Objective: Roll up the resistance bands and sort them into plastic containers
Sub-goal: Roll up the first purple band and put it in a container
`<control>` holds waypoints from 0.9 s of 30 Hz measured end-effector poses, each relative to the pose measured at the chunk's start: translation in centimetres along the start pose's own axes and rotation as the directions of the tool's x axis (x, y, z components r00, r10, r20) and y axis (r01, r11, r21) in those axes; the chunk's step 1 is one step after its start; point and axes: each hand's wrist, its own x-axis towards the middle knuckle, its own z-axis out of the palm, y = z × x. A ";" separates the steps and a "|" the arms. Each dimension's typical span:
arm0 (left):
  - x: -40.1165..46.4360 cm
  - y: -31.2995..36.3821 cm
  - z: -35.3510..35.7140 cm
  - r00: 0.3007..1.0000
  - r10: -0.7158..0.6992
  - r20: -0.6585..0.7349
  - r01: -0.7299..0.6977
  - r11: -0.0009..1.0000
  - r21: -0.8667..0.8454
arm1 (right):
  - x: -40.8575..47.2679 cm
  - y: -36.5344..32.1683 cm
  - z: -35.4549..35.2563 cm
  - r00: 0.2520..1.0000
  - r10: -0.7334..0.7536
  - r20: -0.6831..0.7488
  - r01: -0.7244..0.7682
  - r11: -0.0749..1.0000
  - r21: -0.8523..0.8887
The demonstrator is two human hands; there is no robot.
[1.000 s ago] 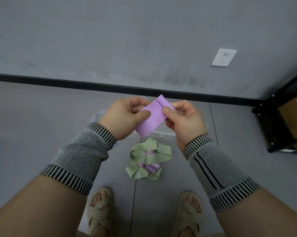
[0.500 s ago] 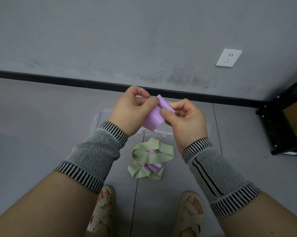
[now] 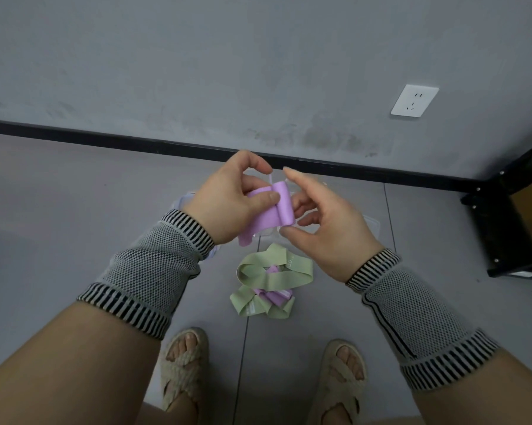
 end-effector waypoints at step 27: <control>-0.3 -0.1 -0.3 0.994 0.003 0.109 -0.008 0.999 0.051 | 0.1 -0.2 -0.6 0.996 0.023 0.087 -0.018 0.998 -0.060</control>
